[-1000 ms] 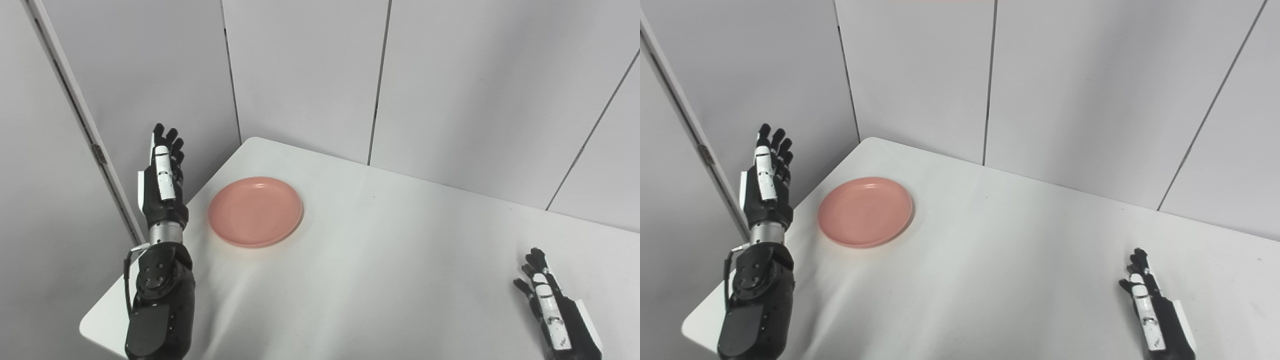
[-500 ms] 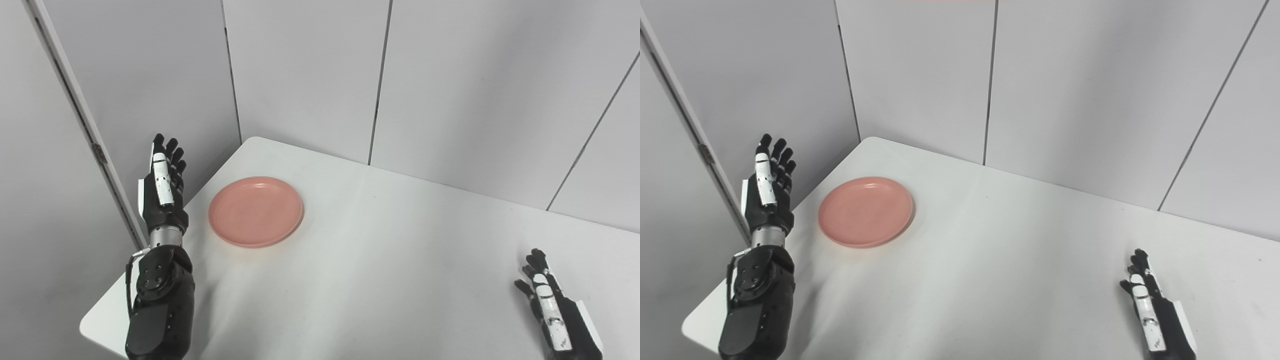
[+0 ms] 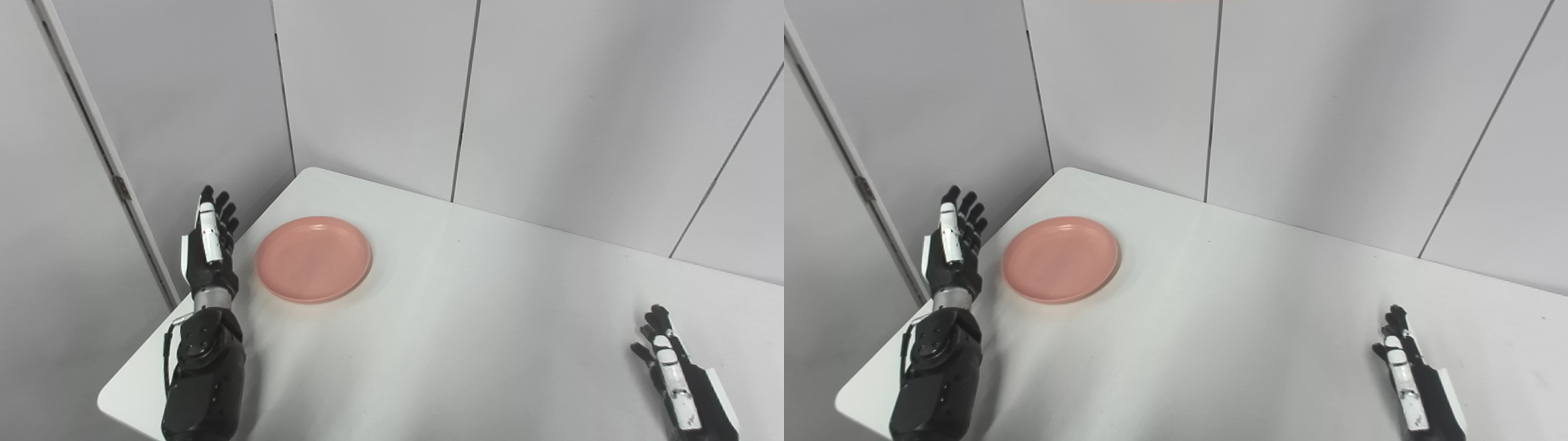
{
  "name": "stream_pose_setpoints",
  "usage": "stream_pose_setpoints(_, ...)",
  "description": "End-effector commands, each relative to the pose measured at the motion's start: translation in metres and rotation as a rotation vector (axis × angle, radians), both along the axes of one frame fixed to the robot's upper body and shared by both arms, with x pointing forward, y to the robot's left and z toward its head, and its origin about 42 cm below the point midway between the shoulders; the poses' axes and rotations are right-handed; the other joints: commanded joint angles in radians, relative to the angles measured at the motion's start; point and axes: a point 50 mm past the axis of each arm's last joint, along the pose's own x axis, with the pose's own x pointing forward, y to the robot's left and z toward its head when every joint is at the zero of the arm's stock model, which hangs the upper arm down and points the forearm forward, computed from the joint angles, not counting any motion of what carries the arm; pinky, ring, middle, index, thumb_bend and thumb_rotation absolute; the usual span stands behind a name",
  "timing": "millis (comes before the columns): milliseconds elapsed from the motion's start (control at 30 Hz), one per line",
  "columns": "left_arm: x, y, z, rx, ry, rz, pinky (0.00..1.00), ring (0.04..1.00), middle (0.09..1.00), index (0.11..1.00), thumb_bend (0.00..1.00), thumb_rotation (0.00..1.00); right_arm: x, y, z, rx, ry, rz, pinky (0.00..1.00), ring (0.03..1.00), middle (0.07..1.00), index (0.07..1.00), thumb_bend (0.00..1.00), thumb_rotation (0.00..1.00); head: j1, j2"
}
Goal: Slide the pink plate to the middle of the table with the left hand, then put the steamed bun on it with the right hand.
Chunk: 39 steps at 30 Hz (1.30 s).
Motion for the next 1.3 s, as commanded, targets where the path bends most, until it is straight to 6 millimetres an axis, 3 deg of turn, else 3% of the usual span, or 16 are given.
stream_pose_setpoints(0, 0.011, 0.008, 0.023, 0.032, -0.055, 0.008, 0.94, 0.917, 0.926, 0.936, 0.45, 1.0, -0.007, -0.012, -0.011, -0.025, 0.078, -0.035, 1.0, 1.0, 1.0, 1.0, 0.03, 1.0, -0.001, 0.001)
stream_pose_setpoints(633, 0.021, 0.012, -0.014, -0.05, 0.042, -0.03, 0.95, 0.927, 0.931, 0.938, 0.42, 1.0, -0.006, -0.013, -0.012, -0.029, 0.062, -0.031, 1.0, 1.0, 1.0, 1.0, 0.03, 1.0, 0.0, 0.008)
stream_pose_setpoints(1267, 0.046, -0.036, -0.04, -0.046, 0.136, -0.19, 0.92, 0.913, 0.922, 0.921, 0.43, 1.0, -0.007, -0.011, -0.01, -0.024, 0.075, -0.032, 1.0, 1.0, 1.0, 1.0, 0.05, 1.0, -0.011, 0.017)
